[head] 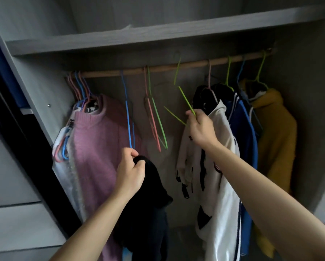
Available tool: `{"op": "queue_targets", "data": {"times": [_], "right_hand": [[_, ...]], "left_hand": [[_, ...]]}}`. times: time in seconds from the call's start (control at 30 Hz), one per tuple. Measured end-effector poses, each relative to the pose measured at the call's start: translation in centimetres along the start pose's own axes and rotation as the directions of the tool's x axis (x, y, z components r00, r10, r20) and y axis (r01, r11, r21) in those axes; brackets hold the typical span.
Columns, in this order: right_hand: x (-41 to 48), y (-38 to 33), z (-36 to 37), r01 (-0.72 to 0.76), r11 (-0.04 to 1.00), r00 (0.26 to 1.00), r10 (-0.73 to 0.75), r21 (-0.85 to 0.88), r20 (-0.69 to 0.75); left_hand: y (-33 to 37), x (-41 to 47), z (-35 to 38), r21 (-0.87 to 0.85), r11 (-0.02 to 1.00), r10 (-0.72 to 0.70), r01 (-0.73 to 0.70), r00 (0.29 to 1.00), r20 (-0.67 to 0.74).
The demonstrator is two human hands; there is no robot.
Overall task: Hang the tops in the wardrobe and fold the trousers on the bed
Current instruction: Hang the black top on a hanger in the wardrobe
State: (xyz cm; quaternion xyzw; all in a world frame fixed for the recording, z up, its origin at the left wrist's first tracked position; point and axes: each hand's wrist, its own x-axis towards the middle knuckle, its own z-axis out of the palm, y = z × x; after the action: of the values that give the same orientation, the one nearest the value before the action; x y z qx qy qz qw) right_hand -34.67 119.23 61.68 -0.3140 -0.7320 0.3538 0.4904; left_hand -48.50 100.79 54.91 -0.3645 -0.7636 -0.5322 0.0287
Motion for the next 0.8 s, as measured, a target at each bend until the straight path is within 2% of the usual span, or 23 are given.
{"op": "queue_targets", "data": {"times": [0.17,0.27,0.37,0.57,0.7,0.8], "right_hand": [[-5.8,0.6,0.0,0.040,0.999,0.994,-0.037,0.022,-0.102],[-11.4,1.9,0.1,0.051,0.997,0.980,-0.038,0.061,-0.195],[-18.0,3.8,0.4,0.050,0.999,0.954,-0.046,0.007,-0.298],[-26.7,6.8,-0.6,-0.238,0.960,0.951,0.200,-0.147,-0.236],[-30.5,6.5,-2.3,-0.278,0.940,0.917,0.199,-0.197,-0.344],[-33.1,5.6,-4.0,-0.345,0.917,0.903,0.266,-0.200,-0.339]], "left_hand": [[-1.9,-1.4,-1.5,-0.064,0.995,0.083,-0.079,0.994,0.067],[-3.2,-2.7,-2.1,-0.113,0.992,0.064,-0.053,0.993,0.101],[-4.5,-4.2,-2.0,-0.169,0.985,0.053,-0.025,0.985,0.161],[-6.0,-8.2,-0.2,-0.194,0.981,0.081,-0.025,0.955,0.285],[-6.5,-10.3,1.1,-0.228,0.973,0.122,-0.040,0.927,0.355],[-6.5,-11.3,1.9,-0.210,0.977,0.117,-0.034,0.909,0.401]]}}
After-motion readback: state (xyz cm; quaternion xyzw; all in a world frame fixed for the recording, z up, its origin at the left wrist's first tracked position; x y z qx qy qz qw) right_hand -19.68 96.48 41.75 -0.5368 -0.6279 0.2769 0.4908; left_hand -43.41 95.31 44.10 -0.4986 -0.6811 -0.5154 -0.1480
